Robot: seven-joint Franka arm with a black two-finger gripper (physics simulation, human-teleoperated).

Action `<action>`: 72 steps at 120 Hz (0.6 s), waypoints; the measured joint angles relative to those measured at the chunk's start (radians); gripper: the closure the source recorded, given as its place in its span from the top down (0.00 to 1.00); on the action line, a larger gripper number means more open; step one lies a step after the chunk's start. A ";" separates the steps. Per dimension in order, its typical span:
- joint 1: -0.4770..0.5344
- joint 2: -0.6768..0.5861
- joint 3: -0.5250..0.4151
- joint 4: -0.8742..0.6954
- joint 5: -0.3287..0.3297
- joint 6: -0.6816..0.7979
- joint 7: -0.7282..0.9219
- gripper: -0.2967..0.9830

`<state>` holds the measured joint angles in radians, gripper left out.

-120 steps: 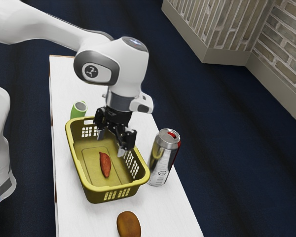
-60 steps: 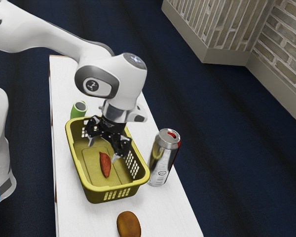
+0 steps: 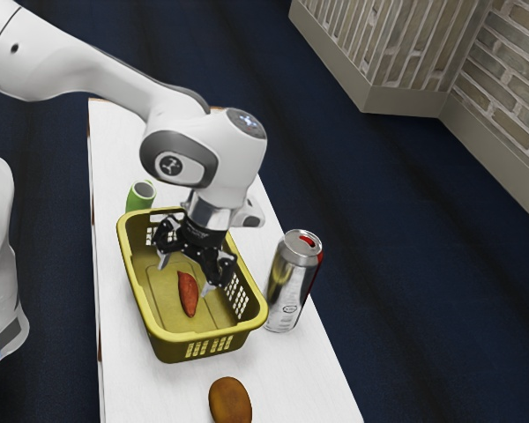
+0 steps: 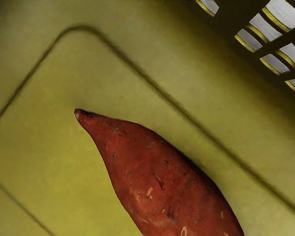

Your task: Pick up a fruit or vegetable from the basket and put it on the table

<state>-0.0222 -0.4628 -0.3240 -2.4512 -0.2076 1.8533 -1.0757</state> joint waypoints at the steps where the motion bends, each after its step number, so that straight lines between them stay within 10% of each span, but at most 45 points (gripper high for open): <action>1: 0.001 0.001 0.000 -0.001 0.000 0.001 -0.001 0.77; 44: 0.005 0.038 -0.001 -0.006 -0.001 0.028 -0.028 0.76; 72: 0.012 0.038 -0.001 -0.007 -0.002 0.034 -0.037 0.54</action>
<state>-0.0097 -0.4247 -0.3252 -2.4578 -0.2097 1.8869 -1.1129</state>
